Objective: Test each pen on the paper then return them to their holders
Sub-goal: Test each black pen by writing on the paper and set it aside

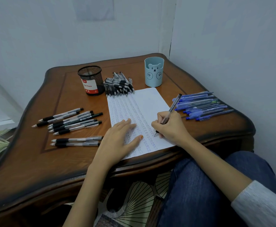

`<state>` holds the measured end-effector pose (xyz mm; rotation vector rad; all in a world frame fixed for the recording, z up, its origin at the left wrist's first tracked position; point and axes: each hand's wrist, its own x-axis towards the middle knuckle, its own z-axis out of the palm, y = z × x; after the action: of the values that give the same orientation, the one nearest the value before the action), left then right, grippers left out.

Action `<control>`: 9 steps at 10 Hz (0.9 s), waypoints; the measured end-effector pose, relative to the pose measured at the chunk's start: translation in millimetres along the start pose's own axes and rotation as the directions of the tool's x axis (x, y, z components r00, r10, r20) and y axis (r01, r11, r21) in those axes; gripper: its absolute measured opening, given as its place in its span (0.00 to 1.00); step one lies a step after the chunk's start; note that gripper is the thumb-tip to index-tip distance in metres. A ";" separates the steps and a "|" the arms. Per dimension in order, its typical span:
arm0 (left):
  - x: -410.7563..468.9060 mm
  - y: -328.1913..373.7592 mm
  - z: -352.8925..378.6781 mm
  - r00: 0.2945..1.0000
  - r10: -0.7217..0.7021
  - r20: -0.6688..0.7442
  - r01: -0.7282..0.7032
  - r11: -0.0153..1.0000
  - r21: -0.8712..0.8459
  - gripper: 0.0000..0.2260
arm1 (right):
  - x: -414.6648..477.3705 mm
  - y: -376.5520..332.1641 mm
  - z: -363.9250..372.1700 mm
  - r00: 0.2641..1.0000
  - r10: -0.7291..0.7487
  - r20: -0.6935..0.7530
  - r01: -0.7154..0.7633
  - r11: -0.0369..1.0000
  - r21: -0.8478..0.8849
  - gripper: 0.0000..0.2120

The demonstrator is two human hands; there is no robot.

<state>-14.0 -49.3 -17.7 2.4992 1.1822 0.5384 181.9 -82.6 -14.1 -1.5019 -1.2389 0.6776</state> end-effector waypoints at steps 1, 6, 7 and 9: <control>0.1 -0.1 0.0 1.000 -0.001 0.000 0.001 1.000 -0.003 0.25 | -0.5 -1.0 -0.2 1.000 -0.006 -0.019 0.005 1.000 -0.009 0.15; 0.2 -1.4 0.9 1.000 0.013 -0.011 -0.013 1.000 0.001 0.25 | 0.0 0.4 -1.3 0.999 -0.008 -0.031 0.009 1.000 0.020 0.18; 0.3 -1.1 0.7 1.000 0.013 -0.010 -0.013 1.000 -0.003 0.25 | 0.7 1.2 -1.2 0.998 -0.020 -0.059 0.021 0.999 0.025 0.19; 0.0 -1.6 0.7 1.000 0.016 -0.006 -0.016 1.000 0.006 0.25 | 0.8 2.1 -2.3 0.998 -0.028 -0.049 0.029 0.999 0.019 0.17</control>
<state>-14.7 -48.4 -19.1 2.5164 1.1688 0.5481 185.0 -82.5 -15.2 -1.4741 -1.2109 0.6287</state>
